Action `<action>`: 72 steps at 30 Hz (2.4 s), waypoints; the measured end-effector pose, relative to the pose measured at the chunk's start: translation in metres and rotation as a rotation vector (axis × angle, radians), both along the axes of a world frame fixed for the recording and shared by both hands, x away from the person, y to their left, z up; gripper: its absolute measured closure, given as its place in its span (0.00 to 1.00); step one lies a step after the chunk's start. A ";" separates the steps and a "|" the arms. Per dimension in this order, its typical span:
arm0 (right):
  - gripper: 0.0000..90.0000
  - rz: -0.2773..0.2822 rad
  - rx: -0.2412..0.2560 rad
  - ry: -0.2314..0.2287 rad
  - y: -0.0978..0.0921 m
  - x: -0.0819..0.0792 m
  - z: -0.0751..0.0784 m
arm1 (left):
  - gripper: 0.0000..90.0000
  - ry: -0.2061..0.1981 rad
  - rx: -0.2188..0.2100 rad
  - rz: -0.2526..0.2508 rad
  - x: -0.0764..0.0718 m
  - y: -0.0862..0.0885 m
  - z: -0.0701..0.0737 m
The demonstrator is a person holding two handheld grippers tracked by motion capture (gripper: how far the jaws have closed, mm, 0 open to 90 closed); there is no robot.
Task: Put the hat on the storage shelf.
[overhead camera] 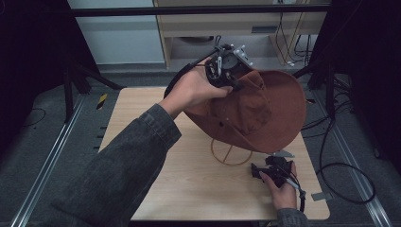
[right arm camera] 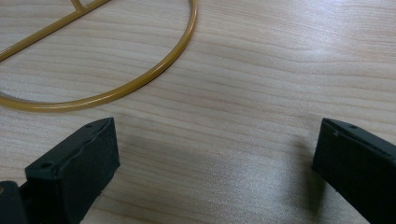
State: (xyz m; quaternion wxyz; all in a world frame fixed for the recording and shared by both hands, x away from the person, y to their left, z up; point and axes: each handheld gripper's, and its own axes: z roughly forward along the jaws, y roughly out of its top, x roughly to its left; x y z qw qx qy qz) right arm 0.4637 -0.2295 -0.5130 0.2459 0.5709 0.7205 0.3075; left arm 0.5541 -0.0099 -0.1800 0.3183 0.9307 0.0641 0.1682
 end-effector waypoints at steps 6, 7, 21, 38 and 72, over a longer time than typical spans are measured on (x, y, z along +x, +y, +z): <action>0.01 -0.002 0.002 0.002 0.000 0.000 0.000 | 0.98 0.021 -0.005 0.018 0.008 -0.001 -0.007; 0.01 0.011 -0.016 -0.009 -0.001 0.001 0.000 | 0.98 0.024 -0.002 0.017 0.008 -0.002 -0.008; 0.01 0.011 -0.018 -0.010 -0.001 0.001 0.000 | 0.98 0.031 0.018 0.026 0.008 -0.009 -0.021; 0.01 0.011 -0.019 -0.010 -0.001 0.001 0.000 | 0.96 0.020 0.025 0.032 0.006 -0.013 -0.031; 0.01 0.006 -0.018 -0.012 -0.001 0.001 0.000 | 0.62 -0.031 -0.036 0.092 0.003 -0.008 -0.035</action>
